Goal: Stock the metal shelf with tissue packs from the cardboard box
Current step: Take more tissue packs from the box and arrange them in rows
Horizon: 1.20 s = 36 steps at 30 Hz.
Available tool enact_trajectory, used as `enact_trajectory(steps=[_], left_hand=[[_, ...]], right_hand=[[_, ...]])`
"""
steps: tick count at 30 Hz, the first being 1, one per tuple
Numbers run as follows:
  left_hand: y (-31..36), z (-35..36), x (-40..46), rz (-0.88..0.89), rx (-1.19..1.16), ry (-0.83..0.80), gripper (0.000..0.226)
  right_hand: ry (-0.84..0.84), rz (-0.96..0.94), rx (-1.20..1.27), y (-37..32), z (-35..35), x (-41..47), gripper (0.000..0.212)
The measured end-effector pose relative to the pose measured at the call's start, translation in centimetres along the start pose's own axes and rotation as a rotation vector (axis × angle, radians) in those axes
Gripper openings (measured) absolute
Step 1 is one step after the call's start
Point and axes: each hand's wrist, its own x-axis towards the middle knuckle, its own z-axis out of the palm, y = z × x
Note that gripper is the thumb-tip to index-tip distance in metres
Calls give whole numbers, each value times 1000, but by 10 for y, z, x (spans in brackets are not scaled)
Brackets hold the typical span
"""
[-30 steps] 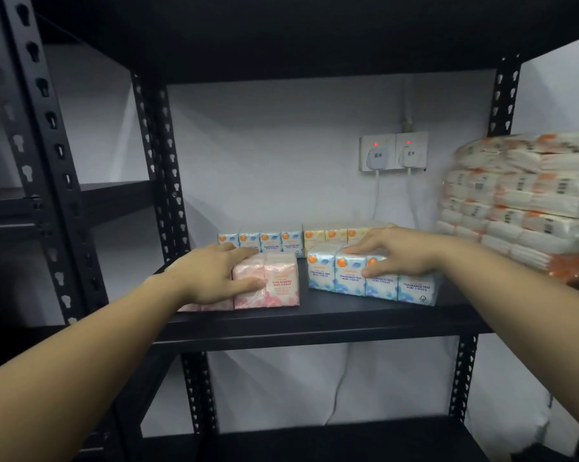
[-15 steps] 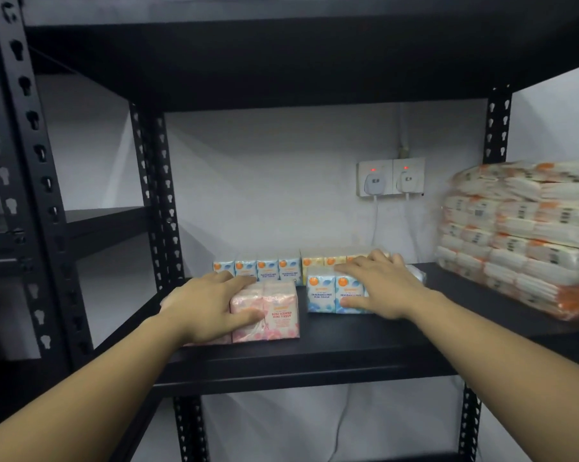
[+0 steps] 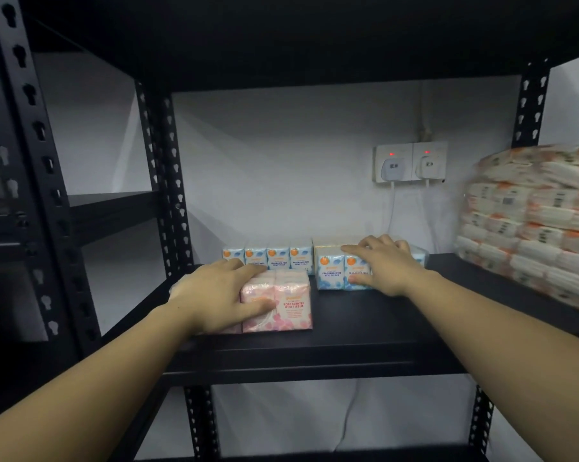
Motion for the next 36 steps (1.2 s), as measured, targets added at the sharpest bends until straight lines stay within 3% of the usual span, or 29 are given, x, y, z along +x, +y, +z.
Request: enact_trajectory(steps=[3,7,11,14,17,20,24,29,34,36], left_hand=[[2,-2,0,1,-15,0,93],[5,-5,-3,-8,-39,12,92],[14,1,-6,19,-19,214,89],[16,5,-5,24,-50,249,90],[13,-2,-10,49,-47,203,88],[1,-11,-20,-42,-74,166,78],[-32,-9,-37,-221,-289,114,69],[-49,0,-52,-231,-496,104,66],[-49,-5,-56,-313,-609,132,55],[-51,-5,-54,-444,-647,123,65]], right_hand=[[53,25,39,-13,-5,-7,83],[293,-50,321,-57,-14,-30,66],[182,-25,748,-98,-15,-47,54],[124,32,925,-112,-3,-52,56],[123,64,981,-112,2,-54,58],[81,67,1021,-112,0,-55,51],[94,89,988,-115,-1,-58,47],[74,68,919,-118,0,-62,53],[36,107,1028,-120,-5,-55,35],[24,140,1088,-124,-8,-52,32]])
